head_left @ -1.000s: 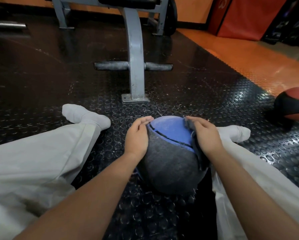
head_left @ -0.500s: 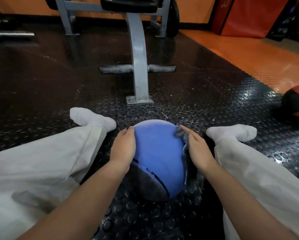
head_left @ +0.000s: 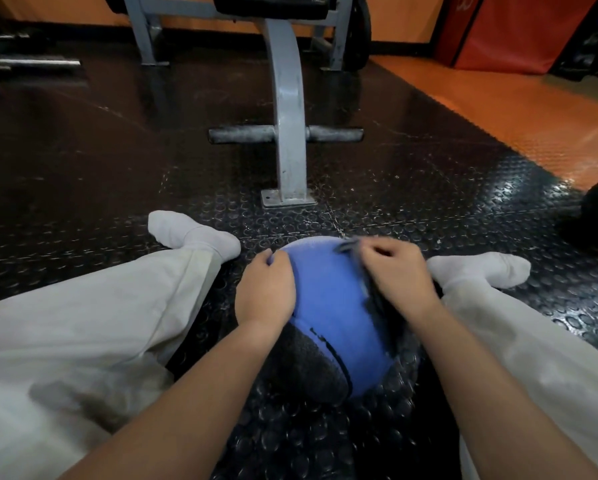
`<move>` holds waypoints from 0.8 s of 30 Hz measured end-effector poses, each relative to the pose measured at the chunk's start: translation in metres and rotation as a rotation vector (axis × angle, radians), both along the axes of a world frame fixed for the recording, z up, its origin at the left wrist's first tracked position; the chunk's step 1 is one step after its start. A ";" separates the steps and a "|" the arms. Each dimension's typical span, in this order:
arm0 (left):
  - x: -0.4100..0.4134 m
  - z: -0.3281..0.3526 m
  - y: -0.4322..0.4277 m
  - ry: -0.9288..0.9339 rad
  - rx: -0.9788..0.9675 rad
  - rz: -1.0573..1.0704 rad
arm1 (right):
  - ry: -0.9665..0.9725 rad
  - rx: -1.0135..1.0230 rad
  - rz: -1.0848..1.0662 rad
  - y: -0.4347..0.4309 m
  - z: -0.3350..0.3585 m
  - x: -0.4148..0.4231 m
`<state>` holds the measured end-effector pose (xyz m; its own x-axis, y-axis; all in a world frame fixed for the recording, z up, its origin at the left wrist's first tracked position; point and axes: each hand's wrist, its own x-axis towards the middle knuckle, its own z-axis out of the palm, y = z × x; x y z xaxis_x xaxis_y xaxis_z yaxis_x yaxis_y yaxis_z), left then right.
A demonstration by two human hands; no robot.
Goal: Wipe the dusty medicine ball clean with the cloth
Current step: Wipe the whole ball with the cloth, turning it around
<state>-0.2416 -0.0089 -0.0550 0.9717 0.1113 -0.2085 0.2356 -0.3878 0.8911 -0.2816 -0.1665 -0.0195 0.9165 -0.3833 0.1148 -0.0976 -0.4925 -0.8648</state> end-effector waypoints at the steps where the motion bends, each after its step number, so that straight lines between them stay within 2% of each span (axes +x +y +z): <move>1: 0.000 0.002 0.000 0.011 -0.001 -0.011 | 0.070 0.089 -0.089 -0.010 -0.004 0.000; 3: -0.002 0.004 0.001 0.010 0.006 -0.009 | 0.184 0.142 -0.173 -0.019 -0.013 -0.002; 6: -0.010 0.005 0.005 -0.001 0.009 0.010 | 0.186 -0.091 -0.188 -0.007 -0.011 -0.003; 10: -0.023 -0.002 0.013 -0.063 -0.051 0.039 | -0.013 -0.479 -0.079 0.034 -0.001 -0.012; 14: -0.038 -0.008 0.023 -0.122 -0.161 0.076 | -0.282 -0.758 0.196 0.063 0.000 -0.028; 16: -0.044 -0.012 0.027 -0.132 -0.198 0.091 | -0.273 -0.633 0.282 0.051 0.002 -0.027; 20: -0.054 -0.017 0.031 -0.139 -0.238 0.081 | 0.012 -0.186 -0.015 0.011 -0.002 -0.026; 22: -0.060 -0.018 0.029 -0.166 -0.244 0.075 | 0.093 -0.156 -0.118 0.002 -0.002 -0.031; 24: -0.064 -0.018 0.024 -0.190 -0.216 0.081 | 0.092 -0.239 -0.115 0.007 0.001 -0.036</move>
<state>-0.3053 0.0150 -0.0727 0.9854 0.1626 -0.0507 0.0788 -0.1716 0.9820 -0.3176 -0.1592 -0.0188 0.8793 -0.4573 0.1330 -0.2371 -0.6626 -0.7105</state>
